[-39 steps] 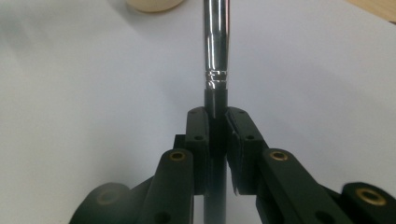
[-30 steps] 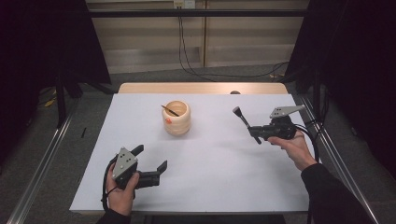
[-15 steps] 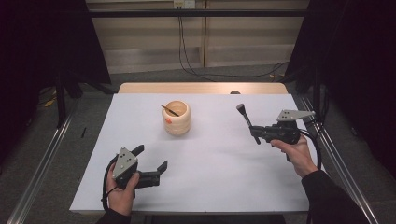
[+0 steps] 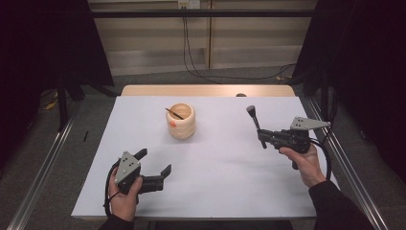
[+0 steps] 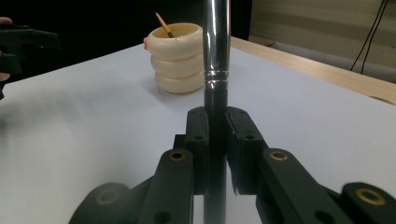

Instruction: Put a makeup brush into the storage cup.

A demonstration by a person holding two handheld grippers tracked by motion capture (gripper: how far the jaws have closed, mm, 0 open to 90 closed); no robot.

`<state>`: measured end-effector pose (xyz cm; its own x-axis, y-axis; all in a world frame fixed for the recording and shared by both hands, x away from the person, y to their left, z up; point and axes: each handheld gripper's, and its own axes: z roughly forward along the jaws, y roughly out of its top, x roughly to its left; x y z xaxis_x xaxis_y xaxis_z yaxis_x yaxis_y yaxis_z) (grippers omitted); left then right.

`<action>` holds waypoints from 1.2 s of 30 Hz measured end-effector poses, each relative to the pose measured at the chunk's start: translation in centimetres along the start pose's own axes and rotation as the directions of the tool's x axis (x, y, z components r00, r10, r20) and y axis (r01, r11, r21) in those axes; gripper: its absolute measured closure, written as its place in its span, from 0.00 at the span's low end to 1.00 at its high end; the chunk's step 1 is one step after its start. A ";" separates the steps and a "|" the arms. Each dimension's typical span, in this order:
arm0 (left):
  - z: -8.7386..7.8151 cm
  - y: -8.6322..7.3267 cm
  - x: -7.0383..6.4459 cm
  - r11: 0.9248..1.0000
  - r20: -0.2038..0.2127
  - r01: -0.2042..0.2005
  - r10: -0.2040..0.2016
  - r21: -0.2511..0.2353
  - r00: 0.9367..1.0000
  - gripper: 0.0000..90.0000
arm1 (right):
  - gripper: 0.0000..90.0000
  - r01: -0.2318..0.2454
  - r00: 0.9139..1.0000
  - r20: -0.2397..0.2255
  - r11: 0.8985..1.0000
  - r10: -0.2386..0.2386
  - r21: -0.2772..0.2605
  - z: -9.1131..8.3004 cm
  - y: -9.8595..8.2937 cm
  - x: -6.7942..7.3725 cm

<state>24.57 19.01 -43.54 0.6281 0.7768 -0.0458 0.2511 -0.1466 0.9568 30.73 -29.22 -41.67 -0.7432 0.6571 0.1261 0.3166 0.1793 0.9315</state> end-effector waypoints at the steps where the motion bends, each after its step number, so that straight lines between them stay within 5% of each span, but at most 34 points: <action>1: -0.1 0.0 0.0 1.000 -0.003 -0.003 0.003 0.000 1.000 0.01 | 0.89 0.007 1.000 -0.006 1.000 -0.007 -0.006 0.0 0.0 0.1; 15: -0.4 0.1 -0.2 1.000 0.008 -0.002 0.002 -0.010 1.000 0.01 | 0.89 -0.009 1.000 -0.030 0.998 0.007 -0.057 -0.6 -0.3 0.8; 36: -0.1 0.5 -1.1 1.000 0.057 -0.008 0.009 -0.025 0.998 0.02 | 0.89 0.020 0.993 -0.116 0.997 -0.028 -0.074 -0.7 -0.5 4.5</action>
<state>23.94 18.16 -42.96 0.6715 0.7391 -0.0531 0.2275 -0.1375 0.9640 26.86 -26.85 -41.30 -0.8152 0.5623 0.1384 0.2572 0.1374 0.9566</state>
